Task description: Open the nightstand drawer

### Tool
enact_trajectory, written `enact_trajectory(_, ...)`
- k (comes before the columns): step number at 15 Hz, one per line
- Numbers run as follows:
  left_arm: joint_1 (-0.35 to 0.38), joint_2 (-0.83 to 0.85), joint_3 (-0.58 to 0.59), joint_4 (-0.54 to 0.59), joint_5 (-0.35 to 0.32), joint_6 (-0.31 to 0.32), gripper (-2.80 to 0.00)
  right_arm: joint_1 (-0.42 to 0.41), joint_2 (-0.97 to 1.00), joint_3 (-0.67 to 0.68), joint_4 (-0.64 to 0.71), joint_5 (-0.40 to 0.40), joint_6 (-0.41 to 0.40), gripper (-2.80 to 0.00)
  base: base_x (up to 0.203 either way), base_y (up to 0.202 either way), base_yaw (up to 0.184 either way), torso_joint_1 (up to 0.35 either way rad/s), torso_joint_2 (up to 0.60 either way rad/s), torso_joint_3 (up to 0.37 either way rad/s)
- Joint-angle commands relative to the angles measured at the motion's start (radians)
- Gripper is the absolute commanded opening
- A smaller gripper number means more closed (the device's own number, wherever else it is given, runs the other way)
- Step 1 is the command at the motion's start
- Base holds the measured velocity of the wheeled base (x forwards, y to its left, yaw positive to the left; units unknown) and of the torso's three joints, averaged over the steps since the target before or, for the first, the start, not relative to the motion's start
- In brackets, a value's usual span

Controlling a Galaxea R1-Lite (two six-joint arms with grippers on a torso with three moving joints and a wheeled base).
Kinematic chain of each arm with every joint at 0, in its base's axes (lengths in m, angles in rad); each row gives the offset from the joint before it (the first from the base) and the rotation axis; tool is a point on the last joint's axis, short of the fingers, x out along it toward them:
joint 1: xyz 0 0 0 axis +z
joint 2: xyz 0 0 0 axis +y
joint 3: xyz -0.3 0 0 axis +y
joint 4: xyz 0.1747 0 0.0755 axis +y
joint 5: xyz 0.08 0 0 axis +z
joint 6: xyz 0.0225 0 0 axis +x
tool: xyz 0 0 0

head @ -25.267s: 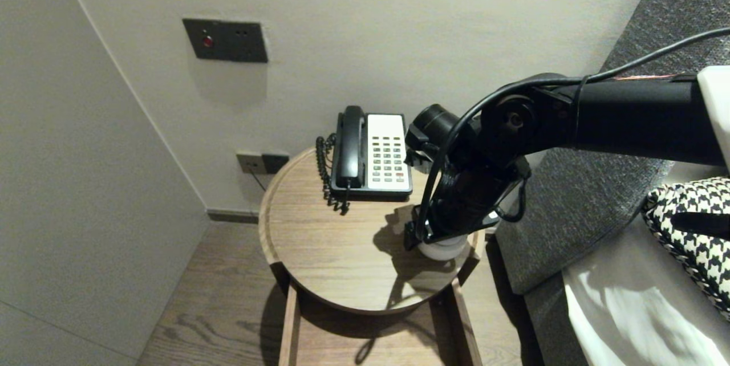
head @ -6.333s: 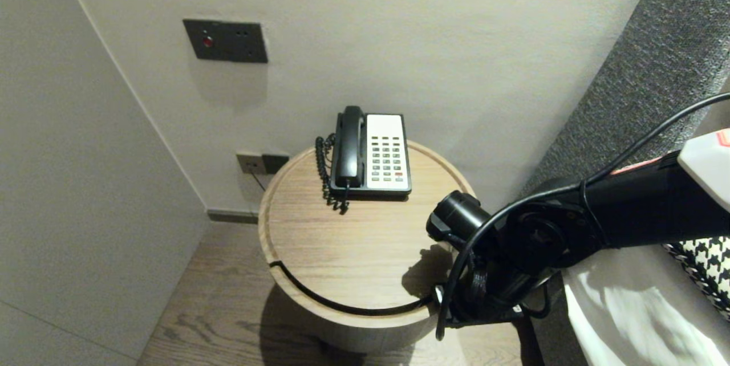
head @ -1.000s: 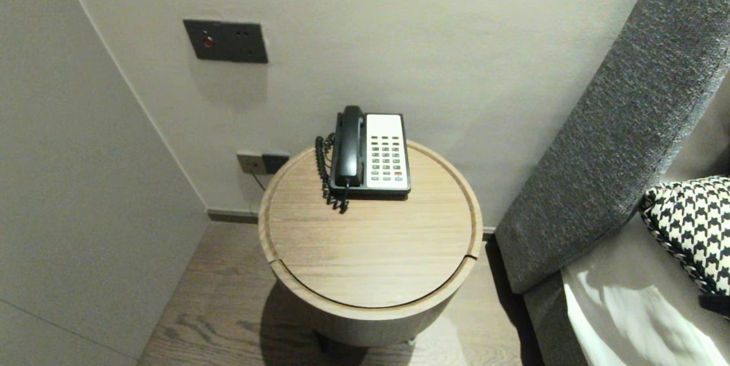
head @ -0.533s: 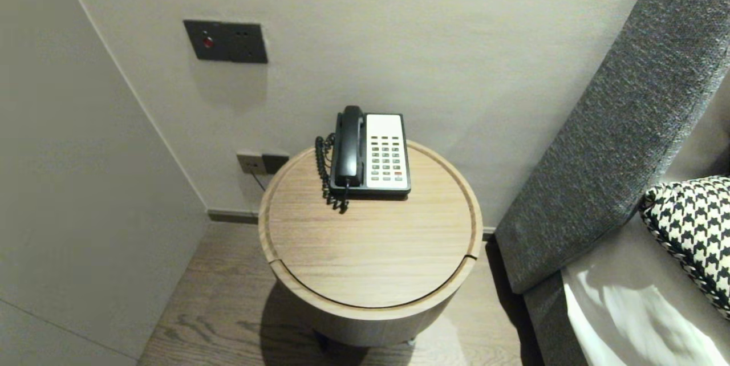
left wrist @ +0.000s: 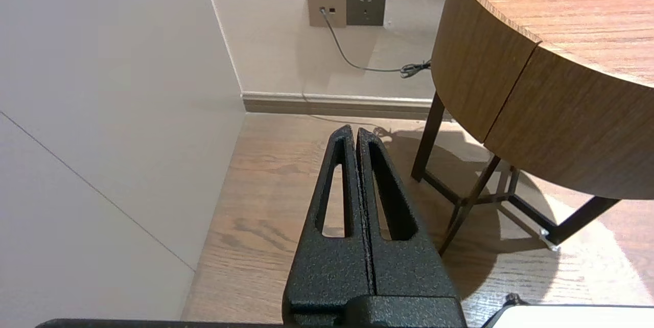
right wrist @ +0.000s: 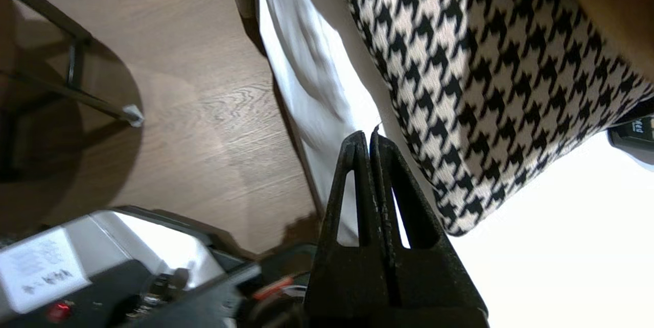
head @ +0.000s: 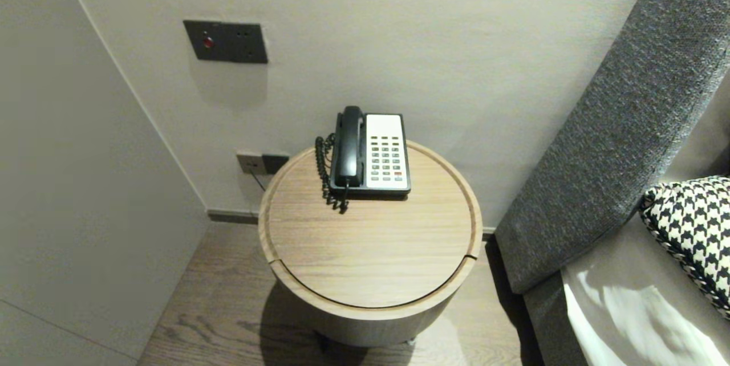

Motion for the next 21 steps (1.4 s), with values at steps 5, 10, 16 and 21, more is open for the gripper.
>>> enact_trajectory(5,0.0,0.0,0.0,0.0,0.0,0.0,-2.8,-0.141,-0.327,0.262,-0.107,0.204,-0.243,-2.8,0.0,0.0,0.0,0.0,0.0,0.0)
enact_trajectory(10,0.0,0.0,0.0,0.0,0.0,-0.001,-2.8,-0.156,-0.359,0.49,-0.433,0.275,-0.325,-2.8,0.0,0.0,0.0,0.0,0.0,0.0)
enact_trajectory(16,0.0,0.0,0.0,0.0,0.0,0.0,-2.8,-0.137,-0.564,0.642,-0.597,0.466,-0.494,-2.8,0.0,0.0,0.0,0.0,0.0,0.0)
enact_trajectory(21,0.0,0.0,0.0,0.0,0.0,-0.001,-2.8,-0.135,-0.579,0.661,-0.59,0.484,-0.499,-2.8,0.0,0.0,0.0,0.0,0.0,0.0)
